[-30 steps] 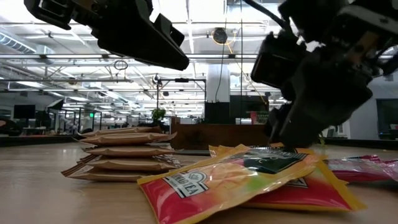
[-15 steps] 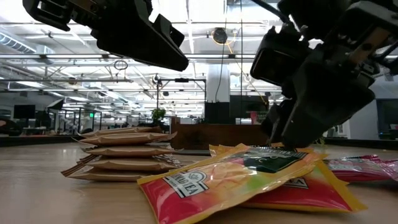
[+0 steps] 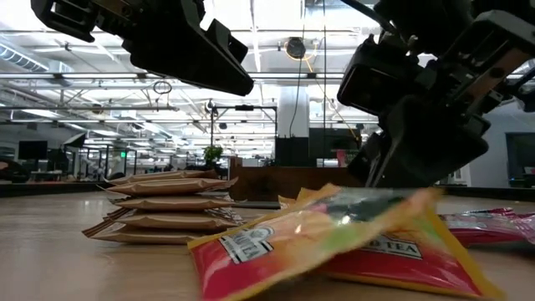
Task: Pick & Place Tea
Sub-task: Put the orange tea packet into the middle section of the wooden organizer
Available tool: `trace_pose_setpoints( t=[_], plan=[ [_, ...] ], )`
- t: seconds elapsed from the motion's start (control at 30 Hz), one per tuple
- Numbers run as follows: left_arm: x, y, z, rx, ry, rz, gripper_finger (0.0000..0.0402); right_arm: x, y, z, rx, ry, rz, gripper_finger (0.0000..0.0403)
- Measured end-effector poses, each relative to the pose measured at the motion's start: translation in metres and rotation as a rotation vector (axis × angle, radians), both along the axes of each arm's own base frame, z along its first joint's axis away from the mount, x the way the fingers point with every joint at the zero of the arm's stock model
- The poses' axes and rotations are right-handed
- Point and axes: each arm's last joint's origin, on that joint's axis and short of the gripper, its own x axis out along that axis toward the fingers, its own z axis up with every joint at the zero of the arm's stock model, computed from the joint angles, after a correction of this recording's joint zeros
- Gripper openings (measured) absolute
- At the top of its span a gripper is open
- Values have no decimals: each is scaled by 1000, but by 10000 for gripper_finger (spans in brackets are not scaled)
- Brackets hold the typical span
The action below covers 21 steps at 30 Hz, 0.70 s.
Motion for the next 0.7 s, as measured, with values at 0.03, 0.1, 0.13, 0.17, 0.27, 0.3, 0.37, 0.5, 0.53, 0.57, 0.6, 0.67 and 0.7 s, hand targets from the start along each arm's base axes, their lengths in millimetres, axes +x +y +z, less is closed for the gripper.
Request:
trace_pose_setpoints(
  t=[0.03,0.1,0.13,0.17,0.27,0.3,0.37,0.5,0.53,0.57,0.6,0.67,0.7],
  plan=[
    [0,0,0,0,0,0,63,0,0,0,-2,-6,3,8],
    [0,0,0,-1,0,0,63,1,0,1,-5,-20,5,3],
    [0,0,0,-1,0,1,63,1,0,1,-4,-21,5,3],
    [0,0,0,-1,0,1,63,1,0,1,-4,-21,4,2],
    [0,0,0,-1,0,1,63,1,0,5,-5,-34,6,1],
    [0,0,0,-1,1,1,63,1,-1,8,-2,-45,7,0],
    [0,0,0,-1,1,1,63,1,-1,18,-13,-65,11,0],
    [0,0,0,-1,2,1,63,-1,-4,44,-96,-98,-10,0],
    [0,0,0,1,2,0,63,-2,-5,50,-114,-104,-20,0],
    [0,0,0,3,1,-1,63,-4,-7,55,-134,-105,-29,0],
    [0,0,0,10,-2,1,63,-6,-8,61,-154,-107,-38,0],
    [0,1,0,27,-9,13,63,-10,-11,70,-189,-115,-63,0],
    [0,1,0,35,-10,20,63,-13,-12,74,-203,-117,-68,0]
  ],
)
